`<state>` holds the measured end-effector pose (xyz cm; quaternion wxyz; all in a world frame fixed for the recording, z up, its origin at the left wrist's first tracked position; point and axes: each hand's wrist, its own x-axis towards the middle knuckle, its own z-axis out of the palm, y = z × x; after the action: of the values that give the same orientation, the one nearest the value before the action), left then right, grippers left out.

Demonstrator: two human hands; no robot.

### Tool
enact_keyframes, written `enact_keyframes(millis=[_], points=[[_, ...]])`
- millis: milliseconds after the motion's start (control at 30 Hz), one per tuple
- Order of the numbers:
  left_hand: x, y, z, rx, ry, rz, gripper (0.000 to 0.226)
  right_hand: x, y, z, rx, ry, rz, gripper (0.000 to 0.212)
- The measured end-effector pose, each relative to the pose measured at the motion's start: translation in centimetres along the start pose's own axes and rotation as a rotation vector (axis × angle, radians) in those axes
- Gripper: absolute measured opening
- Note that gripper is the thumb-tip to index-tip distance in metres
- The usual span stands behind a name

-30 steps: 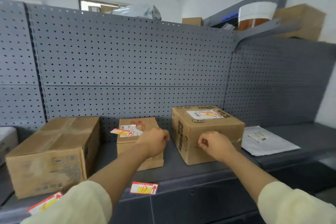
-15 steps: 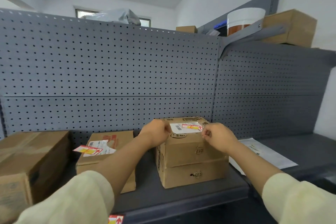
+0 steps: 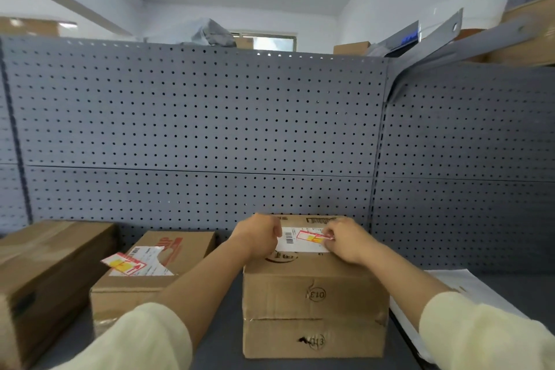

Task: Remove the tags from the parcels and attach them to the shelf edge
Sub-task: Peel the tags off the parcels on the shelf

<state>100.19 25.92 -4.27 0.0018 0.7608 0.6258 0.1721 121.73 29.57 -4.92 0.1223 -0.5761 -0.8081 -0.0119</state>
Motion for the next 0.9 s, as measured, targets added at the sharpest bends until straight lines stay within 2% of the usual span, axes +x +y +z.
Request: enact_keyframes(millis=[133, 300, 433, 533, 733, 900], points=[[1.1, -0.3, 0.0, -0.012, 0.027, -0.007, 0.033, 1.7, 0.6, 0.2, 0.033, -0.032, 0.005, 0.035], [1.5, -0.7, 0.5, -0.032, 0.091, 0.006, 0.03, 3.0, 0.5, -0.5, 0.093, -0.172, 0.055, 0.042], [1.8, -0.7, 0.7, -0.036, 0.083, 0.016, 0.029, 3.3, 0.7, -0.7, 0.191, -0.191, 0.087, 0.036], [1.9, -0.6, 0.8, -0.053, 0.084, 0.021, 0.03, 3.1, 0.8, -0.6, 0.217, -0.103, 0.059, 0.033], [0.9, -0.7, 2.3, -0.122, 0.074, 0.025, 0.029, 1.6, 0.0, -0.4, 0.125, 0.117, 0.004, 0.008], [0.7, -0.3, 2.3, -0.186, 0.112, 0.019, 0.03, -0.2, -0.9, -0.3, 0.104, 0.281, -0.036, 0.01]])
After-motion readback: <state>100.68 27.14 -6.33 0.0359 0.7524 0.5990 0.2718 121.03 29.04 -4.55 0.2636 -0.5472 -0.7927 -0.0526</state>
